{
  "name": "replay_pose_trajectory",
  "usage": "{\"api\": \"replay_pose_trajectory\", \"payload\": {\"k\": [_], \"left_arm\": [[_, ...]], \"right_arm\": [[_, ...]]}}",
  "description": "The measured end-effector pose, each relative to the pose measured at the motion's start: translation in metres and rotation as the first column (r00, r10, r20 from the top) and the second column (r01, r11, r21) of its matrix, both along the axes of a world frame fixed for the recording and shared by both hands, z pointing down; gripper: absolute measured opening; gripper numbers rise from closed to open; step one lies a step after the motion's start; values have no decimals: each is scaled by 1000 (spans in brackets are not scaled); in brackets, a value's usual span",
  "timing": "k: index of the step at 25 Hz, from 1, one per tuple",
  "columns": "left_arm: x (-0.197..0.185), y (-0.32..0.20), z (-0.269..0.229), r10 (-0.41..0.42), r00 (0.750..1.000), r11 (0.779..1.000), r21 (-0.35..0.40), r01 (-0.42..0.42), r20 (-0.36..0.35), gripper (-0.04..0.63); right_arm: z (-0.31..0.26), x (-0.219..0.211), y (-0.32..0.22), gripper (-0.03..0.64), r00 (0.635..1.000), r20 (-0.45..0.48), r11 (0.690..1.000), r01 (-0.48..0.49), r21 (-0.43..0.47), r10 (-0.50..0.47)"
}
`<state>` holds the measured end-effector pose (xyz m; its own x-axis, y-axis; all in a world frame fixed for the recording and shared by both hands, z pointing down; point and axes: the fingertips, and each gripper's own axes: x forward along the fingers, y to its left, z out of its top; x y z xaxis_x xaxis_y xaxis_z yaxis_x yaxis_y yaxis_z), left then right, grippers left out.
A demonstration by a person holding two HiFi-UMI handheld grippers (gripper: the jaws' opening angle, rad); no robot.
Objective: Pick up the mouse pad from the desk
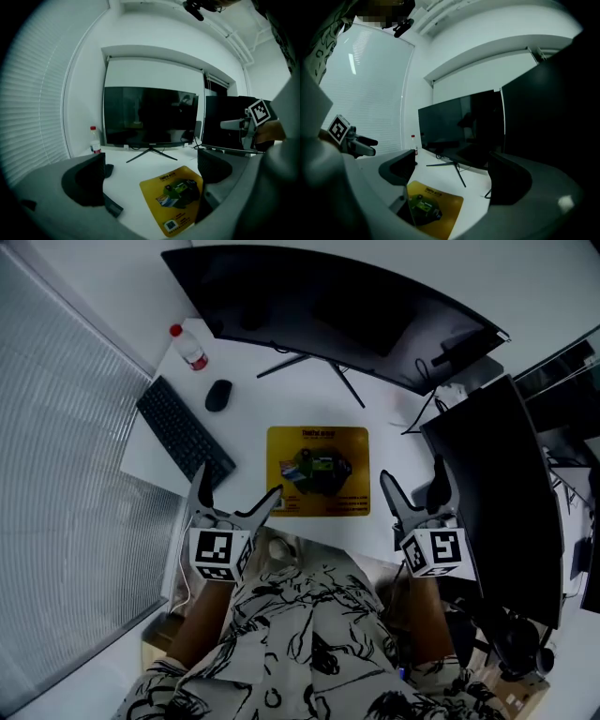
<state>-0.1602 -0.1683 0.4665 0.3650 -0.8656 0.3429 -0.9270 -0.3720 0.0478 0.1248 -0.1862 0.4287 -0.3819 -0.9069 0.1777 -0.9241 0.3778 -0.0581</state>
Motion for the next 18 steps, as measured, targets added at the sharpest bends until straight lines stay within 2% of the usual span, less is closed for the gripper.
{"api": "replay_pose_trajectory", "payload": {"k": [6, 11, 18], "left_arm": [[16, -14, 75, 10, 1000, 986, -165, -12, -10, 598], [28, -23, 127, 23, 1000, 968, -252, -22, 3, 591], [30, -33, 189, -5, 1000, 922, -386, 0, -13, 571]], "right_arm": [[95, -1, -21, 459, 999, -25, 981, 35, -189, -40], [159, -15, -36, 457, 994, -54, 941, 76, -330, -100], [225, -25, -43, 454, 989, -89, 877, 64, -477, -121]]}}
